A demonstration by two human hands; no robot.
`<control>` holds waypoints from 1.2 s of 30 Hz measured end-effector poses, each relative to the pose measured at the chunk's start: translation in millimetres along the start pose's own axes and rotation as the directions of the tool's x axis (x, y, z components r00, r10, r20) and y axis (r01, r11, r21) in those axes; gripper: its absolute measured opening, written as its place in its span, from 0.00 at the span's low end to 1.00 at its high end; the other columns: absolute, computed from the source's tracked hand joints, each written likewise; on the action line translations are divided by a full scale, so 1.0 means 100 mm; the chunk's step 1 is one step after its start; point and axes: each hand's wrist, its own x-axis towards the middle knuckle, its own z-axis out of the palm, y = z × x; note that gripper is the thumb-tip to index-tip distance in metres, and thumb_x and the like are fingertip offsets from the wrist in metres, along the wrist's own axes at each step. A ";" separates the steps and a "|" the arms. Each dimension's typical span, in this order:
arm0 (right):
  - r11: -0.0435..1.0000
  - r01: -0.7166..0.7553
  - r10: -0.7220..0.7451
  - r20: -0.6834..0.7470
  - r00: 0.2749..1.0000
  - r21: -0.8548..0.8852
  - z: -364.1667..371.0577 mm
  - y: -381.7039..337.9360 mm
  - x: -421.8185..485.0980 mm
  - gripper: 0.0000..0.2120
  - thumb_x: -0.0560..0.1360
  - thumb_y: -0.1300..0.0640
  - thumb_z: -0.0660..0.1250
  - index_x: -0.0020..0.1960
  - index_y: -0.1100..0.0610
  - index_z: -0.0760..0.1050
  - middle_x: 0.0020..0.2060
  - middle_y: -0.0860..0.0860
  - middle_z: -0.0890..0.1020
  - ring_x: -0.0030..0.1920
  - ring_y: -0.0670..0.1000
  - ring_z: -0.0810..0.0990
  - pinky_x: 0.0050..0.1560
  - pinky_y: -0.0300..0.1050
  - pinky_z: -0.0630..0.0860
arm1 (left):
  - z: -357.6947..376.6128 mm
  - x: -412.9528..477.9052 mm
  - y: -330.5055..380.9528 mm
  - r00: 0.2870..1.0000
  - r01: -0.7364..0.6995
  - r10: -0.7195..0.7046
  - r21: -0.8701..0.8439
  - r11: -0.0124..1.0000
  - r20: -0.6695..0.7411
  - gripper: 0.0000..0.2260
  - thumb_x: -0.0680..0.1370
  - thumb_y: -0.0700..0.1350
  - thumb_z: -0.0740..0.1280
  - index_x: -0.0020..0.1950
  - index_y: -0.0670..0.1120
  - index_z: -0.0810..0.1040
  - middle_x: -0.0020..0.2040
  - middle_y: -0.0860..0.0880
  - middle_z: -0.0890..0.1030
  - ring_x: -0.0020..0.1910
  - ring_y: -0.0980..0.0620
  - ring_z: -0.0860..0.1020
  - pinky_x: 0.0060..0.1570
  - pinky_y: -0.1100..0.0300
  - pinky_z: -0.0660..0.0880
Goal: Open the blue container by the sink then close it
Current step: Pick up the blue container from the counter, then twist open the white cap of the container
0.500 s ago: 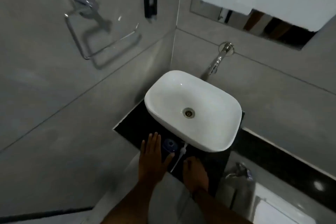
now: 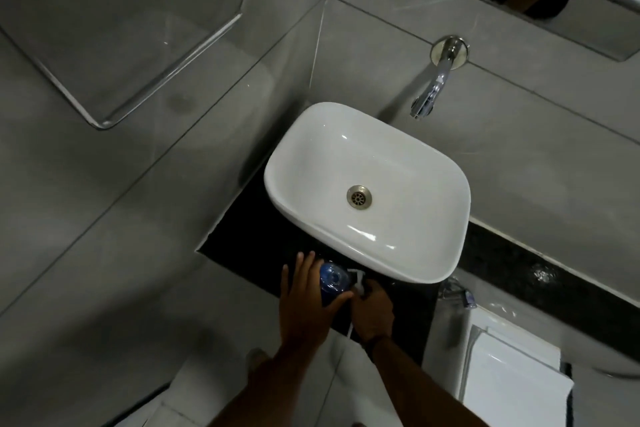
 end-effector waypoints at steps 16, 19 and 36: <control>0.716 0.522 -0.409 -0.328 0.851 0.462 -0.56 -0.64 -0.85 0.15 0.78 0.66 0.73 0.58 0.49 0.83 0.48 0.40 0.89 0.50 0.39 0.87 0.54 0.28 0.79 | 0.07 -0.04 -0.08 0.998 -0.029 0.026 -0.061 0.998 -0.058 0.38 0.73 0.69 0.68 0.72 0.43 0.73 0.74 0.44 0.75 0.78 0.46 0.64 0.79 0.43 0.55; 0.717 0.528 -0.420 -0.322 0.848 0.455 -0.51 -0.64 -0.88 0.19 0.78 0.65 0.72 0.58 0.42 0.82 0.50 0.40 0.89 0.53 0.41 0.88 0.54 0.30 0.80 | 0.05 -0.04 -0.06 0.998 -0.020 0.016 -0.073 0.997 -0.057 0.38 0.74 0.70 0.65 0.72 0.42 0.73 0.74 0.44 0.74 0.78 0.46 0.64 0.79 0.43 0.54; 0.851 0.499 -0.483 -0.126 0.866 0.167 0.03 -0.36 -0.46 0.21 0.75 0.63 0.76 0.58 0.39 0.80 0.55 0.40 0.83 0.60 0.49 0.82 0.65 0.60 0.79 | -0.01 -0.05 -0.05 0.999 -0.042 0.042 -0.037 0.998 0.004 0.36 0.80 0.68 0.49 0.73 0.41 0.73 0.74 0.43 0.75 0.77 0.44 0.66 0.75 0.37 0.63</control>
